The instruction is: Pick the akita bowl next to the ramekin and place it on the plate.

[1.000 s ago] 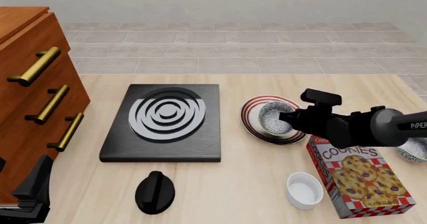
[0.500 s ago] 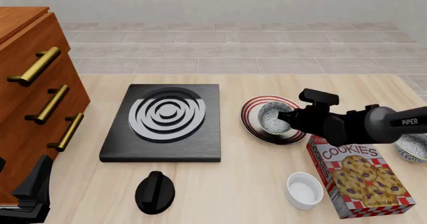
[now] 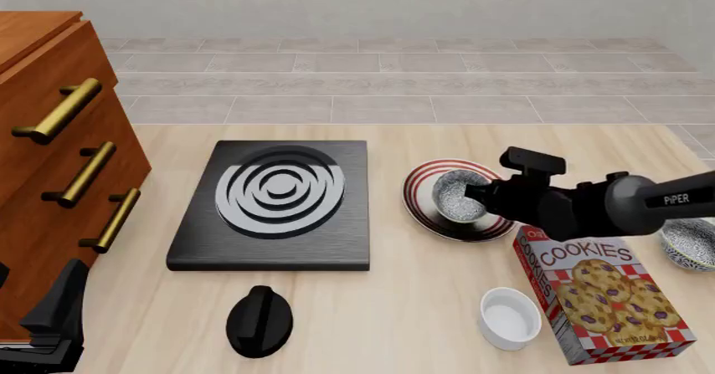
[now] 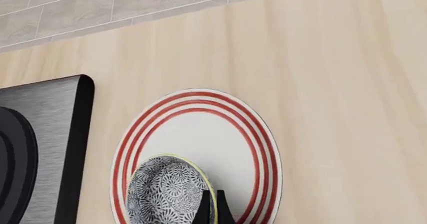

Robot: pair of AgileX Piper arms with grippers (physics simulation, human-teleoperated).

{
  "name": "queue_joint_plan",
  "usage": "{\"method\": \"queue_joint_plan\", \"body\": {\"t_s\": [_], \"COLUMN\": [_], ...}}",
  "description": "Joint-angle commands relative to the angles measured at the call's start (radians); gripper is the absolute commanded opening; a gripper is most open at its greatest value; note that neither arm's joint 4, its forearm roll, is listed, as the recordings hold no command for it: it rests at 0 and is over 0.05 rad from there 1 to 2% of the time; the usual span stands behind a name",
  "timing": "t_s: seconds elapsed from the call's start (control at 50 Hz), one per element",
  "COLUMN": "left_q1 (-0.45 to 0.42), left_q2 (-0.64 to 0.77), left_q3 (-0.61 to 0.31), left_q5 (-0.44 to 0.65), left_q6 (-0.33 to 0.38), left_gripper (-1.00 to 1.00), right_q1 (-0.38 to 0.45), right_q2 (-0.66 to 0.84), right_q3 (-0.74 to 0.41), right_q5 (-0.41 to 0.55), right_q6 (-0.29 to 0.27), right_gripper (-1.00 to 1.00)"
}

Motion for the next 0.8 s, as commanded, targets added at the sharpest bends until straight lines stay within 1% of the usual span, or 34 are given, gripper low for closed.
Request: {"method": "queue_joint_plan", "body": {"t_s": [0.02, 0.28, 0.3, 0.62, 0.8], "left_q1": [0.000, 0.000, 0.000, 0.000, 0.000], "left_q2": [0.000, 0.000, 0.000, 0.000, 0.000], "left_q3": [0.000, 0.000, 0.000, 0.000, 0.000], "left_q5": [0.000, 0.000, 0.000, 0.000, 0.000], "left_q6": [0.000, 0.000, 0.000, 0.000, 0.000], "left_gripper": [1.00, 1.00, 1.00, 1.00, 1.00], "right_q1": [-0.002, -0.001, -0.002, -0.001, 0.000], "right_q2": [0.009, 0.024, 0.024, 0.013, -0.018], "right_q3": [-0.011, -0.009, -0.011, -0.010, -0.009], "right_q5": [0.000, -0.010, -0.009, -0.006, 0.008], "right_q6": [0.003, 0.012, 0.010, 0.016, 0.017], "right_gripper": [-1.00, -1.00, 1.00, 1.00, 1.00]}}
